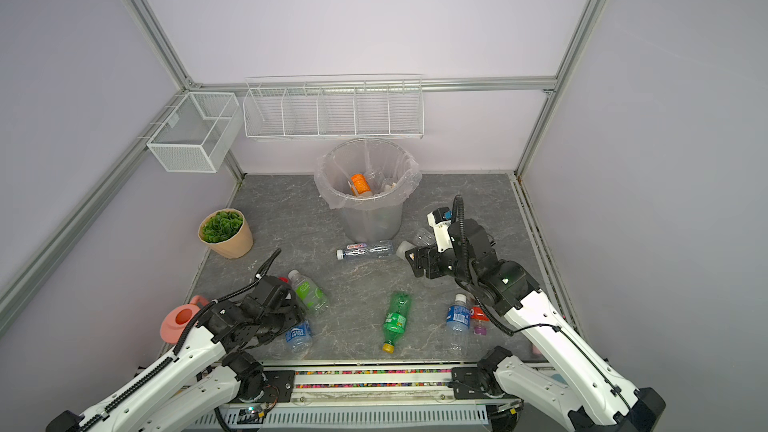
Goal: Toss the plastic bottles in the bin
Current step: 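Close the left gripper on the clear blue-labelled water bottle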
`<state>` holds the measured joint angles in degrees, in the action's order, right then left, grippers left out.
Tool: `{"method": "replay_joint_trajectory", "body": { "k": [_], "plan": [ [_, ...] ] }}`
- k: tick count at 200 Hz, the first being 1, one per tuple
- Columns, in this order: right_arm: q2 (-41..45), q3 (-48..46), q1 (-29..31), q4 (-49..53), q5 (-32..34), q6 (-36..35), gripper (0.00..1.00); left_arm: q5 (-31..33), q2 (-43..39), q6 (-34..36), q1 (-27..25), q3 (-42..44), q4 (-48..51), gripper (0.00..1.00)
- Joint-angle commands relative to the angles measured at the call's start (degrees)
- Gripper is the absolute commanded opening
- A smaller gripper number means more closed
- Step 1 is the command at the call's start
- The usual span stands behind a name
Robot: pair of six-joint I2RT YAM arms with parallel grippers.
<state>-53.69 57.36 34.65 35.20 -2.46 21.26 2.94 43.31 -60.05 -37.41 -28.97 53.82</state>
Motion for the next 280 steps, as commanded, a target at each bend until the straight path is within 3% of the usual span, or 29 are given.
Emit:
{"method": "replay_joint_trajectory", "body": {
  "k": [1,95,135,189,262,280],
  "plan": [
    [0.9,-1.0,0.4,-0.3,-0.2,0.9,0.88,0.1,1.6,-3.5,-1.1,1.3,-1.4,0.73],
    [0.8,-1.1,0.4,-0.2,0.2,0.9,0.88,1.1,4.3,-4.3,-2.5,5.0,-5.7,0.68],
    [1.0,-1.0,0.4,-0.1,0.2,0.9,0.88,0.3,3.6,-5.5,-2.4,6.5,-7.4,0.54],
    [1.2,-1.1,0.4,-0.1,0.4,1.0,0.88,3.8,1.2,-3.5,-2.6,-1.3,-0.1,0.36],
    [1.1,-1.0,0.4,0.0,0.5,0.8,0.88,12.1,3.4,-2.5,-6.8,-15.7,6.9,0.33],
    [1.2,-1.0,0.4,0.1,0.6,0.8,0.88,14.6,4.3,1.7,-7.2,-20.2,6.4,0.32]
  ]
}}
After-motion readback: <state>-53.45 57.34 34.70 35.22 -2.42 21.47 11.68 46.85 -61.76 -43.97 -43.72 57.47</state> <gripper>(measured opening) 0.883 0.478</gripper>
